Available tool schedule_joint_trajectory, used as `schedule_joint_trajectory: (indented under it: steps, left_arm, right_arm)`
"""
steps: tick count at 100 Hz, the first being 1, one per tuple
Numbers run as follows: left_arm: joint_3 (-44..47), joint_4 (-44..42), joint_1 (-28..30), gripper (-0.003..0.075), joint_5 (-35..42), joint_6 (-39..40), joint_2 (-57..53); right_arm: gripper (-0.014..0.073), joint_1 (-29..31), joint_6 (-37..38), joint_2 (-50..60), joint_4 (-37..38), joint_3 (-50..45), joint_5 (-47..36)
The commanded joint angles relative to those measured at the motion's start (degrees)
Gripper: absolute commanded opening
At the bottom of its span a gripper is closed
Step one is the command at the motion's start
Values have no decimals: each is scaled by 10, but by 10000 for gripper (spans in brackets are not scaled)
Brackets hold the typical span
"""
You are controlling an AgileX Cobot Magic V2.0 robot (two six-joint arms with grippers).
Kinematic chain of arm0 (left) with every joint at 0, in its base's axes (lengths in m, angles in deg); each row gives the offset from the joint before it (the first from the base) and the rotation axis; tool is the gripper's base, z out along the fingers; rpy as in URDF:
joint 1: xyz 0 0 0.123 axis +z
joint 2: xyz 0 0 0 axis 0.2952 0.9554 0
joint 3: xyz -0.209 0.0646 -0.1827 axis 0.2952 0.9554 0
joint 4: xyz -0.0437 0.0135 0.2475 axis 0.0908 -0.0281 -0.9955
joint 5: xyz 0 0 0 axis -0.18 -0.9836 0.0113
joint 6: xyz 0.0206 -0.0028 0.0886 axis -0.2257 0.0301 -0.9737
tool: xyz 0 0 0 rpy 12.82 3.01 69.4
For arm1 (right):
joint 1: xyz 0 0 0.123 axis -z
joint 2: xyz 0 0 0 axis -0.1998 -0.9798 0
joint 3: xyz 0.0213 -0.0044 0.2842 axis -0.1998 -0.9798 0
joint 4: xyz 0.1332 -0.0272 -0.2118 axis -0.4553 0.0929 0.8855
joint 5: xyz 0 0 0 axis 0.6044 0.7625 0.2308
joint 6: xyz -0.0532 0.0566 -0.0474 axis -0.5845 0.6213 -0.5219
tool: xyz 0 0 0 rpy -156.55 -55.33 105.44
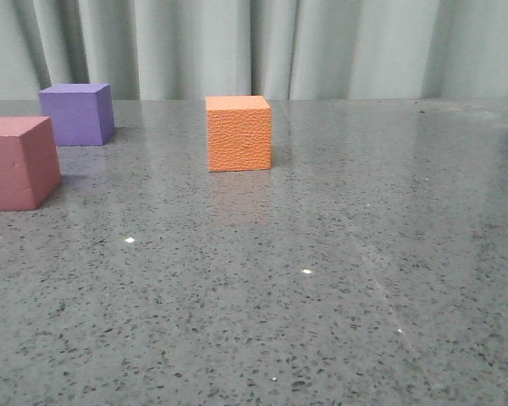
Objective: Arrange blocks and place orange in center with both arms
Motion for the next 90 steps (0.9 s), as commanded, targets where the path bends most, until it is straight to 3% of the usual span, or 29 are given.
schedule_joint_trajectory:
  steps: [1,67,79,90]
  left_arm:
    - [31,5,0,-19,44,1,-18]
    - [31,5,0,-19,47,1,-18]
    - [21,23,-1,-19,105,8,-18]
    - [-43,50,-5,-19,18,8,-8]
  right_arm:
    - [-67,4,-6,14,-1,8,-49]
    - [-67,4,-6,14,-1,8,-49]
    - [-67,4,-6,14,-1,8,-49]
    - [-67,4,-6,14,-1,8,-49]
